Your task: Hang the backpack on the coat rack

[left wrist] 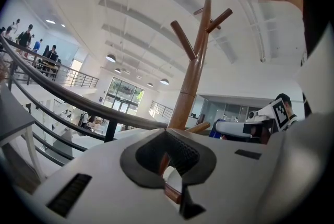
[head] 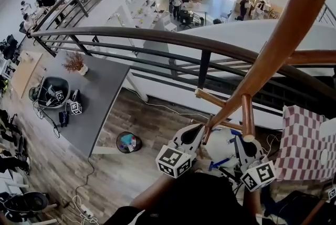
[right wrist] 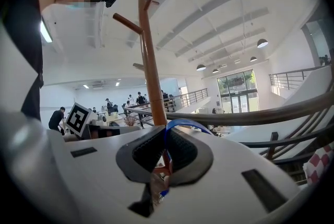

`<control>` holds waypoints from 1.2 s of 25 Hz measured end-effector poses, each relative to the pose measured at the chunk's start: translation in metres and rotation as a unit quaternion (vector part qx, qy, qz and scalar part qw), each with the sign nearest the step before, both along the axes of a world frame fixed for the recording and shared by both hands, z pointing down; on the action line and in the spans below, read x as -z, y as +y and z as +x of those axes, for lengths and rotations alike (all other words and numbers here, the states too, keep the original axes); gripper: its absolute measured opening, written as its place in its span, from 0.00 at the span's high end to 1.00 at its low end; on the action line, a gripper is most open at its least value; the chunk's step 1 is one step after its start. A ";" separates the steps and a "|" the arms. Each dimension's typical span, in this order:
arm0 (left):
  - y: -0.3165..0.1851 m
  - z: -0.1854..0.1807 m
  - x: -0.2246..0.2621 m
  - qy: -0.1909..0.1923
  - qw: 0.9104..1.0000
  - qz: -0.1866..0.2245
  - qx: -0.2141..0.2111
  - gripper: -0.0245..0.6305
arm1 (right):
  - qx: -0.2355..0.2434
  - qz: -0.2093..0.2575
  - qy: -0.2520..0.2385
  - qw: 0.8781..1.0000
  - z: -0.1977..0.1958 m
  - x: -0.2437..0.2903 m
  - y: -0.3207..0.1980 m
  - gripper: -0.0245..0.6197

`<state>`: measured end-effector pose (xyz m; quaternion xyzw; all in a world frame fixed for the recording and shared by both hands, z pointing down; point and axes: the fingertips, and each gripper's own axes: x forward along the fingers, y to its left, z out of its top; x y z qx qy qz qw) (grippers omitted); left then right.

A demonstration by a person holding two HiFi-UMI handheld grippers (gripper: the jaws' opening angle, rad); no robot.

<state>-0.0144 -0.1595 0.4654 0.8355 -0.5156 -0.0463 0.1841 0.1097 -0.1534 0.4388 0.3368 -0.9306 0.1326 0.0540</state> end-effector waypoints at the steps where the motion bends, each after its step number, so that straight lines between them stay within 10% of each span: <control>1: -0.001 0.000 0.000 -0.001 1.000 0.000 -0.001 0.95 | 0.005 0.002 0.006 1.000 -0.001 -0.001 -0.001 0.93; 30: -0.009 0.011 -0.004 0.003 1.000 -0.009 -0.022 0.95 | 0.049 -0.008 0.041 0.998 0.011 -0.002 0.011 0.93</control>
